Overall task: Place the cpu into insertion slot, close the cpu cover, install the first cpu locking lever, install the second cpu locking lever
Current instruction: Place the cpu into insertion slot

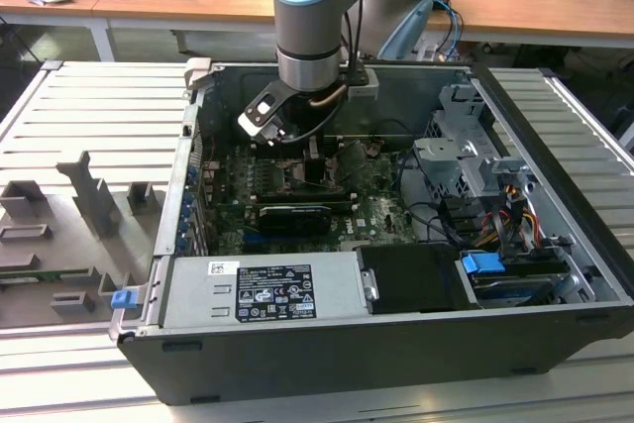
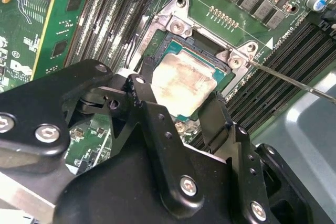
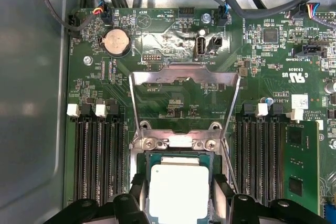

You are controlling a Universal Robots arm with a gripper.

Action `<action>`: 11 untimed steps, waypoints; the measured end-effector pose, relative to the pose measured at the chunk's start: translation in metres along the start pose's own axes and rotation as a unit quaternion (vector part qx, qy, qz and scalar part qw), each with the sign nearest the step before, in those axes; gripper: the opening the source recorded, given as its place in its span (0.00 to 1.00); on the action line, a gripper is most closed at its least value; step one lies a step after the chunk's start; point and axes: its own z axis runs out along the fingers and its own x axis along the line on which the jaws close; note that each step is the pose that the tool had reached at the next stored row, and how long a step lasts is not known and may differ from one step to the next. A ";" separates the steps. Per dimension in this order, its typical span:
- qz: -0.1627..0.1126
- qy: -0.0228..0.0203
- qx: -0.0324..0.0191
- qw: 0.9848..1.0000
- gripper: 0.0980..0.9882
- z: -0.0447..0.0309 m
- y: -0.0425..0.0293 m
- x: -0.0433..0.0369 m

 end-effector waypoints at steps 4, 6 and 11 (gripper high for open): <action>-0.001 0.000 0.000 1.000 0.49 -0.0013 0.0000 -0.0001; -0.003 0.000 0.000 1.000 0.49 -0.0015 0.0000 -0.0002; -0.011 0.000 0.000 1.000 0.49 -0.0015 -0.0006 -0.0008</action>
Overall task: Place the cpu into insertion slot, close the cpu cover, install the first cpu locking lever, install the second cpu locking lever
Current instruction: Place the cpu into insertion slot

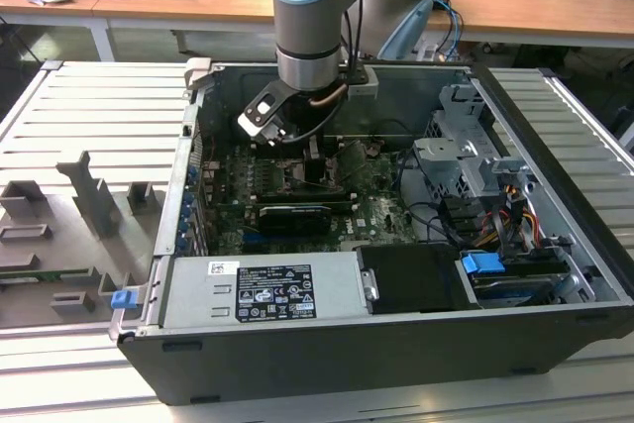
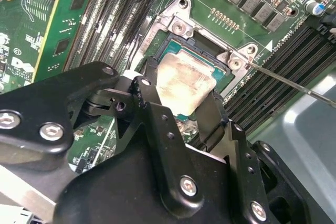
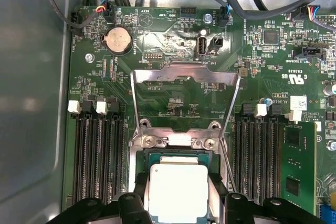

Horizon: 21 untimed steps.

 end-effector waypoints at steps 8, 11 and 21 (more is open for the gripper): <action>0.000 0.000 0.000 1.000 0.49 0.0008 0.0000 0.0000; 0.000 0.000 0.000 1.000 0.50 0.0009 0.0000 0.0000; 0.000 0.001 0.001 1.000 0.41 -0.0081 0.0007 0.0002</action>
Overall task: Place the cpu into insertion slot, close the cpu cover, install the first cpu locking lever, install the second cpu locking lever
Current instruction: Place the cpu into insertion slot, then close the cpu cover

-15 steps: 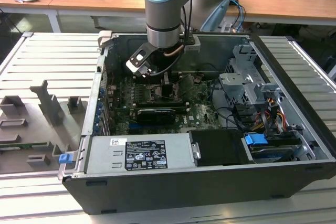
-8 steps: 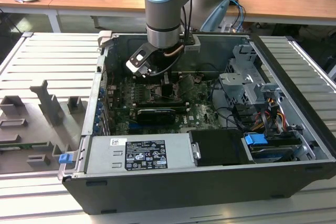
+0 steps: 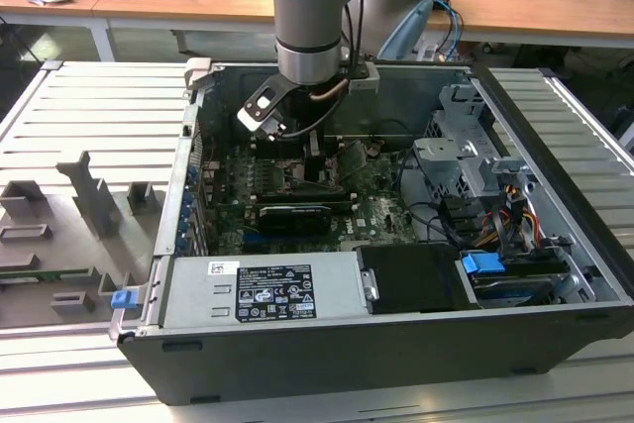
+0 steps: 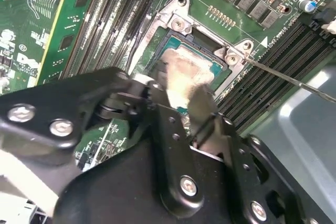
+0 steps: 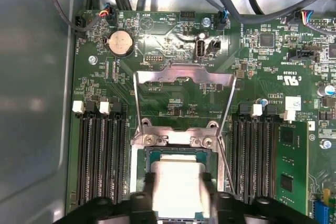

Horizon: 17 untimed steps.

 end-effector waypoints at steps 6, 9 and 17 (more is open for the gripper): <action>0.000 0.000 0.005 1.000 0.01 -0.0040 0.0015 0.0000; 0.000 0.000 0.006 1.000 0.01 -0.0050 0.0016 0.0001; 0.000 0.000 0.006 1.000 0.01 -0.0082 0.0018 0.0001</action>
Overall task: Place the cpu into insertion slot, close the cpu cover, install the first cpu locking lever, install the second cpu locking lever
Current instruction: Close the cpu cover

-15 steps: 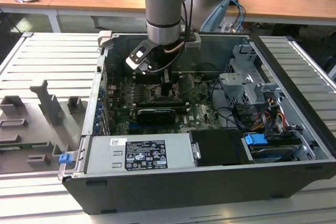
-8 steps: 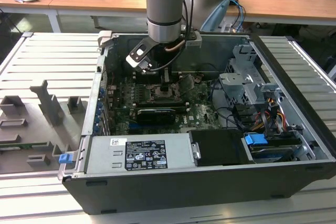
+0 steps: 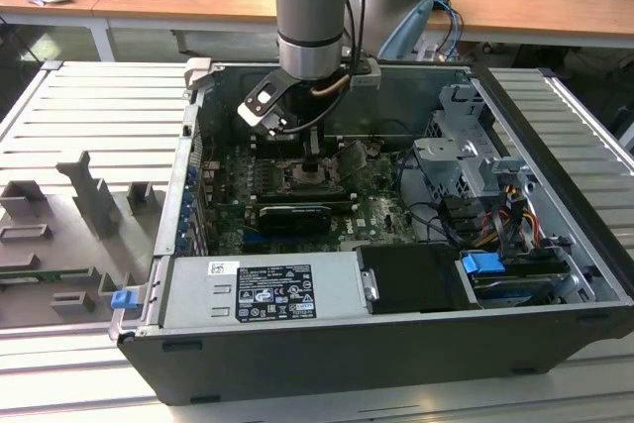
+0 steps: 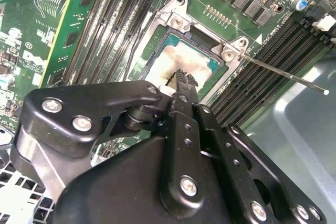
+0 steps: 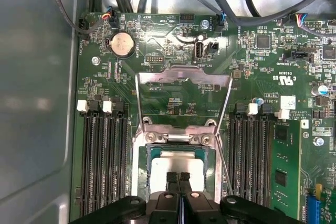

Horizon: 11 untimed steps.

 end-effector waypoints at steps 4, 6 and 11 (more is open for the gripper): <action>0.000 0.000 0.000 1.000 0.01 -0.0079 0.0005 0.0001; 0.000 0.000 0.000 1.000 0.01 -0.0096 0.0006 0.0002; 0.000 0.000 0.000 1.000 0.01 -0.0143 0.0009 0.0003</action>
